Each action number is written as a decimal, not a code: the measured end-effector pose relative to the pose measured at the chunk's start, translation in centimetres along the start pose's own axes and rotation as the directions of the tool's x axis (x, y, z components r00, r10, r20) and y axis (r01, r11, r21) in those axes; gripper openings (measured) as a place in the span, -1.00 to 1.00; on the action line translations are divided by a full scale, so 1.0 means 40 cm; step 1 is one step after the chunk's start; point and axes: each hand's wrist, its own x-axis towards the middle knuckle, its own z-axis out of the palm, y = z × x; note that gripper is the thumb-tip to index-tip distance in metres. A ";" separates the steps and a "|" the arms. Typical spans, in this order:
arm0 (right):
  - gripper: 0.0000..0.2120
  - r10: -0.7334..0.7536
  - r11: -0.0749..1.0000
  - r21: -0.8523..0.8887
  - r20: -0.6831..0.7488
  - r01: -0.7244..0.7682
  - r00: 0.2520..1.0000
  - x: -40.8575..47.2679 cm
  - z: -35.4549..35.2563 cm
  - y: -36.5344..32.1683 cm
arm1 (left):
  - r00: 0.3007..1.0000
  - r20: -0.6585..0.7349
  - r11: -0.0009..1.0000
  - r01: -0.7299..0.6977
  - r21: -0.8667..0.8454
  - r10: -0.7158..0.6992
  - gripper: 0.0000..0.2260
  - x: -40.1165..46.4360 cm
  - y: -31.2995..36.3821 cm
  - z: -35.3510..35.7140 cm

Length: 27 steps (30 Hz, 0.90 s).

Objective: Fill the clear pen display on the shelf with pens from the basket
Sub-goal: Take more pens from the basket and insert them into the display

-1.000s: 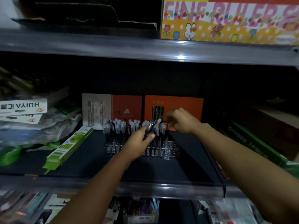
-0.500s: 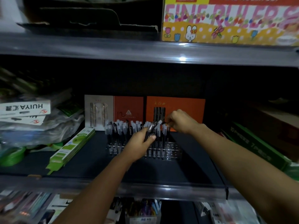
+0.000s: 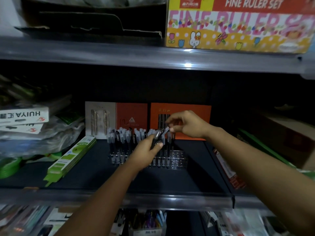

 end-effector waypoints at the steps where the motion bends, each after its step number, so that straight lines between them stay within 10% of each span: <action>1: -0.76 -0.013 1.000 0.024 0.017 0.012 1.000 -0.003 -0.002 -0.009 | 1.000 0.001 1.000 -0.006 -0.012 0.006 -0.70 -0.001 0.007 0.003; 20: -0.87 0.055 0.993 -0.090 -0.241 -0.079 0.969 -0.035 -0.154 -0.022 | 0.996 0.028 0.992 0.085 0.097 -0.088 -0.53 -0.038 -0.011 -0.043; 27: -0.79 0.048 0.963 -0.258 -0.130 -0.081 0.990 -0.050 -0.102 -0.020 | 0.999 0.027 0.995 0.035 0.091 -0.038 -0.54 -0.032 0.018 -0.028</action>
